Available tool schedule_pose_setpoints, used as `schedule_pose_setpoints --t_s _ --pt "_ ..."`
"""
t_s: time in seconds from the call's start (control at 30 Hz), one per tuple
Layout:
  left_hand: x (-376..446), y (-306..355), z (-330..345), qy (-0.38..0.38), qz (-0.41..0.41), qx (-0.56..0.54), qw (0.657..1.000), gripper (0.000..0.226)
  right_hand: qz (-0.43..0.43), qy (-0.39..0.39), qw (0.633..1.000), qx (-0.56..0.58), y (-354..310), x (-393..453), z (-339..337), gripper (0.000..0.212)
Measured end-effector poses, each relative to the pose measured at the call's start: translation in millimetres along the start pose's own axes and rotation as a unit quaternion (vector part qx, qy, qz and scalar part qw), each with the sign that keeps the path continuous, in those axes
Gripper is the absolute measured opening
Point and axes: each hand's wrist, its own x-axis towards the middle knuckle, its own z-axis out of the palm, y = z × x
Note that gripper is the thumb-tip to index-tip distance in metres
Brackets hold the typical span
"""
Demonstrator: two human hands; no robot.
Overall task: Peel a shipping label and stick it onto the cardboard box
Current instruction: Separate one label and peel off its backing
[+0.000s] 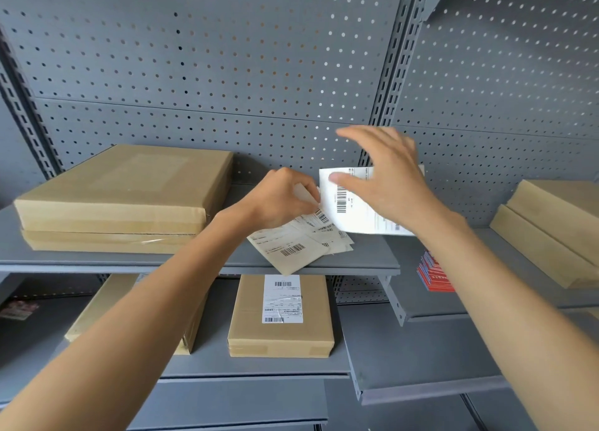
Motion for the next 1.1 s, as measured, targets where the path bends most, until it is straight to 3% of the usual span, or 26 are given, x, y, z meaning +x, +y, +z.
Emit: schedule_pose_setpoints --t_s 0.07,0.1,0.27,0.43,0.53,0.7,0.83,0.97,1.1 --pt "0.1 -5.6 -1.2 0.011 -0.002 -0.023 1.000 0.014 -0.001 0.114 0.991 0.073 0.0 -21.0 0.1 0.028" --pt "-0.3 -8.6 -1.5 0.019 -0.003 -0.034 0.999 0.017 0.008 0.132 0.986 0.098 3.2 -33.7 4.5 0.019" --pt "1.3 -21.9 2.1 0.082 -0.035 -0.120 0.989 0.007 0.019 0.154 0.986 0.055 17.9 -82.7 35.6 0.030" --pt "1.1 -26.7 7.7 0.061 -0.030 -0.188 0.980 0.005 0.089 0.056 0.976 0.192 7.5 -91.6 44.5 0.038" --pt "1.1 -26.8 9.3 0.078 -0.039 -0.206 0.975 0.006 0.066 0.014 0.983 0.169 16.0 -89.4 54.0 0.034" --pt "-2.5 -21.4 6.9 0.093 -0.038 -0.254 0.962 0.006 0.024 -0.090 0.990 0.110 26.5 -80.9 73.2 0.080" --pt "-2.7 -20.3 3.9 0.094 -0.066 -0.268 0.957 0.017 0.011 -0.085 0.993 0.083 22.5 -70.6 85.5 0.094" --pt "-5.2 -21.2 1.9 0.081 -0.067 -0.284 0.953 0.029 -0.012 -0.047 0.996 0.079 9.7 -58.7 86.9 0.082" --pt "-8.3 -25.5 3.7 0.075 -0.082 -0.309 0.945 0.010 0.019 -0.010 0.987 0.161 8.2 -47.5 89.1 0.060"
